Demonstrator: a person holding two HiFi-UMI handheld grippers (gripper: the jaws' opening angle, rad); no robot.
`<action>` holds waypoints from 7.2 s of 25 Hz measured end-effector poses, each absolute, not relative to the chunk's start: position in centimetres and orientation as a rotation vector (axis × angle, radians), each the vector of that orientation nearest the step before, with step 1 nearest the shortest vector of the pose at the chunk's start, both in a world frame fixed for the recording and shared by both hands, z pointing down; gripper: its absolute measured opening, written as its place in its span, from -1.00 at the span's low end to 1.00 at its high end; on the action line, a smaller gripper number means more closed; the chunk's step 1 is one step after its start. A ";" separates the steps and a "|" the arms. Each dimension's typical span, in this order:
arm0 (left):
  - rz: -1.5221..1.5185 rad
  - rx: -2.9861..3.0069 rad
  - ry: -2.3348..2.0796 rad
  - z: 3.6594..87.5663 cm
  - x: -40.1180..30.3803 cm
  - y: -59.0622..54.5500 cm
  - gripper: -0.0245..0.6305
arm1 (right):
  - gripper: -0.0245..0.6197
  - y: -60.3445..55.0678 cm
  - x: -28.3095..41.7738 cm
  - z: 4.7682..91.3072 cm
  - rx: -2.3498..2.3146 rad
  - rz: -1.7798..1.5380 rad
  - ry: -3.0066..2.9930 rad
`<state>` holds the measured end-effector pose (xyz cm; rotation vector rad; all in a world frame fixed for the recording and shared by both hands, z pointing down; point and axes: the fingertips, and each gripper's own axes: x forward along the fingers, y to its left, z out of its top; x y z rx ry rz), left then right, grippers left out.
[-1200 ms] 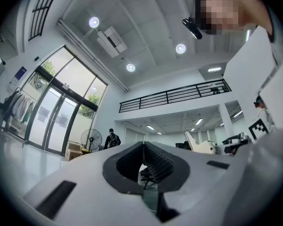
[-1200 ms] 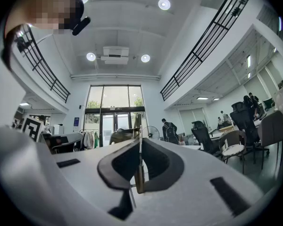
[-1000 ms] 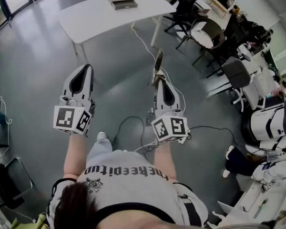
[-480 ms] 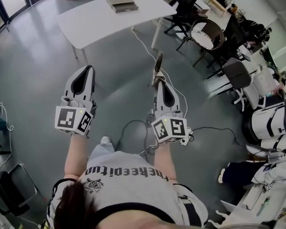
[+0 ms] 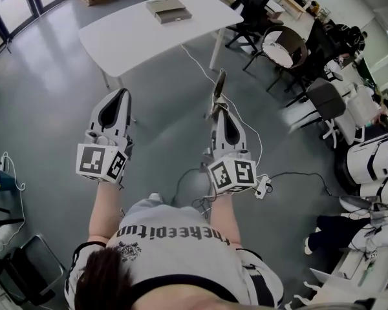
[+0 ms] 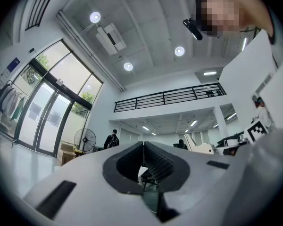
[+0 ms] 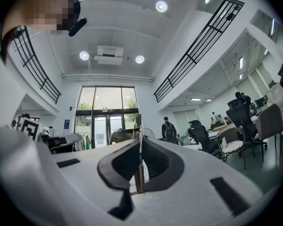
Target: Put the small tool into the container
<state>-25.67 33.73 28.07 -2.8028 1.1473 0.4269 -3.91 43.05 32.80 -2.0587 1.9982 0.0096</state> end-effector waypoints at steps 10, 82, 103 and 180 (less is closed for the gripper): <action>0.443 -2.835 1.106 29.0 -27.3 29.5 -0.89 | -0.91 39.6 -5.4 33.3 -2.099 0.008 1.961; 0.447 -2.869 1.086 28.4 -7.2 -28.8 -0.89 | -0.91 -18.2 14.8 33.4 -2.113 -0.004 1.927; 0.442 -2.871 1.205 30.2 -2.2 -36.9 -0.89 | -0.91 -28.5 18.3 36.2 -2.080 -0.008 2.208; 0.134 -2.435 2.043 37.1 -0.9 -46.1 -0.89 | -0.84 -51.5 14.6 67.0 -0.753 1.189 3.937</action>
